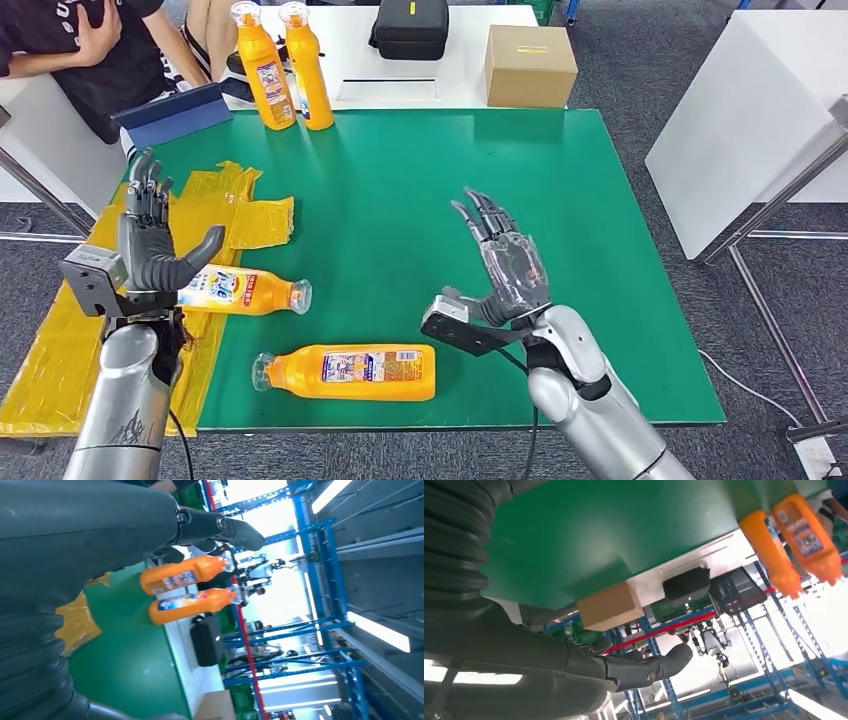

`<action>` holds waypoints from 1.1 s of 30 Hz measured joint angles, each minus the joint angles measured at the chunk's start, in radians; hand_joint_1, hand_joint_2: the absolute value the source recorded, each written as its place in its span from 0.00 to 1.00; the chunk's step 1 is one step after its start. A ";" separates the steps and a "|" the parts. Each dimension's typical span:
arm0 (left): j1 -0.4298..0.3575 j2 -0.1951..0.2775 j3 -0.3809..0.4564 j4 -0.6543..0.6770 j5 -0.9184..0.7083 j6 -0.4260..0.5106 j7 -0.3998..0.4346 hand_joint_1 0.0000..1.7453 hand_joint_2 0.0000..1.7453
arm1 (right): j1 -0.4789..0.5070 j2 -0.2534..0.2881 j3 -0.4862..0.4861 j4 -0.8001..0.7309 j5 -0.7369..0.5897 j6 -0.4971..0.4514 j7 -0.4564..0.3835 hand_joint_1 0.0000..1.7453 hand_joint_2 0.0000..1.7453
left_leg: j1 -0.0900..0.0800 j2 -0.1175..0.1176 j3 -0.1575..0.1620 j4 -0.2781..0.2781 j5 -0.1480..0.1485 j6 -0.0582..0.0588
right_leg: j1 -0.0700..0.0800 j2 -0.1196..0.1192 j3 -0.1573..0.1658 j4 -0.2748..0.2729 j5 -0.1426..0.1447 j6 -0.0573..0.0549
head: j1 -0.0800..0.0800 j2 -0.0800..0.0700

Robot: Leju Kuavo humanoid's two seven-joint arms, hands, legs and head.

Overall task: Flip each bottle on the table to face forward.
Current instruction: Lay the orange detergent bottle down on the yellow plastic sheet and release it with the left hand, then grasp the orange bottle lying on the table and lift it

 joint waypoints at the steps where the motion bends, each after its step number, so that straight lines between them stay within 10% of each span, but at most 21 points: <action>1: 0.049 -0.032 0.019 -0.186 0.167 -0.103 0.013 0.00 1.00 | -0.044 0.008 0.050 0.051 0.069 -0.003 0.056 0.00 1.00 | 0.000 0.000 0.000 0.000 0.000 0.000 | 0.000 0.000 0.000 0.000 0.000 0.000 | 0.000 0.000; 5: 0.121 -0.087 0.032 -0.493 0.355 -0.183 0.085 0.00 1.00 | -0.122 0.014 0.156 0.179 0.254 -0.026 0.180 0.00 1.00 | 0.000 0.000 0.000 0.000 0.000 0.000 | 0.000 0.000 0.000 0.000 0.000 0.000 | 0.000 0.000; 14: 0.125 -0.092 0.025 -0.517 0.358 -0.193 0.088 0.00 1.00 | -0.163 0.024 0.196 0.235 0.288 0.032 0.209 0.00 1.00 | 0.000 0.000 0.000 0.000 0.000 0.000 | 0.000 0.000 0.000 0.000 0.000 0.000 | 0.000 0.000; 33: 0.057 -0.112 -0.020 -0.444 0.383 -0.146 0.112 0.00 1.00 | -0.327 0.216 0.447 0.476 0.144 0.087 0.135 0.00 1.00 | 0.001 0.000 0.000 0.000 0.001 -0.001 | 0.000 0.000 0.000 0.000 0.000 0.000 | 0.000 0.000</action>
